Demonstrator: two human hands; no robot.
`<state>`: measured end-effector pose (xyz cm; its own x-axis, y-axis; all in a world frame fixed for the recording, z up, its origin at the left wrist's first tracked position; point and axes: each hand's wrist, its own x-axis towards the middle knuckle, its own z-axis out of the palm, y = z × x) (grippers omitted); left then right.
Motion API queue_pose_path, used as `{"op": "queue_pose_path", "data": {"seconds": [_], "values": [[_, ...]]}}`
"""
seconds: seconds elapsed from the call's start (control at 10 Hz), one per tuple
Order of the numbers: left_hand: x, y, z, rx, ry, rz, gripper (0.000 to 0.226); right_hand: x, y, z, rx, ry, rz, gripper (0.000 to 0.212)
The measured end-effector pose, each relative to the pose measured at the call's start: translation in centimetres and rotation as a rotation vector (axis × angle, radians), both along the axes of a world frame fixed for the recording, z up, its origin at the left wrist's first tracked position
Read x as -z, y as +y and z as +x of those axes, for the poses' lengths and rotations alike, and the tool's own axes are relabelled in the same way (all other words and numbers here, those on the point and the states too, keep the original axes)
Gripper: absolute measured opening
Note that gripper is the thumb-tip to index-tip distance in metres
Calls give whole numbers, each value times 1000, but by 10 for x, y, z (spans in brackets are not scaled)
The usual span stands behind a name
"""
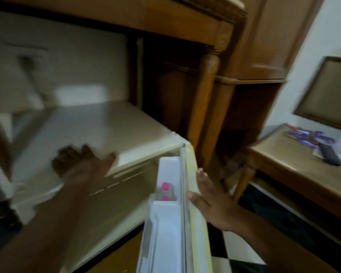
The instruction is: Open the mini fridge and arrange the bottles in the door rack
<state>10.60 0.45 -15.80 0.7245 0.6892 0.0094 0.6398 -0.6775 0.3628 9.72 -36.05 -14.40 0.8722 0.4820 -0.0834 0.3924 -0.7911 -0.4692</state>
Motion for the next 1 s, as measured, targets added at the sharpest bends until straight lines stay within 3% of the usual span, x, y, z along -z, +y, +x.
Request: {"op": "queue_pose_path", "data": {"seconds": [0.1, 0.3, 0.6, 0.7, 0.8, 0.9, 1.0], "values": [[-14, 0, -37, -49, -13, 169, 113, 11, 25, 12, -88, -129, -44, 96], [-25, -2, -50, 25, 87, 238, 95, 11, 90, 32, -268, -400, -125, 77], [-30, 16, -61, 92, 171, 59, 93, -1, 160, 57, -366, -436, -208, 69], [-16, 7, -67, 39, 94, 156, 90, 4, 175, 62, -329, -464, -177, 75], [-21, -5, -70, -13, 22, 121, 86, -1, 185, 65, -290, -439, -226, 78], [-42, -15, -98, 13, 43, 23, 84, -16, 175, 55, -303, -372, -292, 82], [-80, -26, -137, 67, 193, -65, 90, -59, 167, 33, -366, -261, -273, 98]]}}
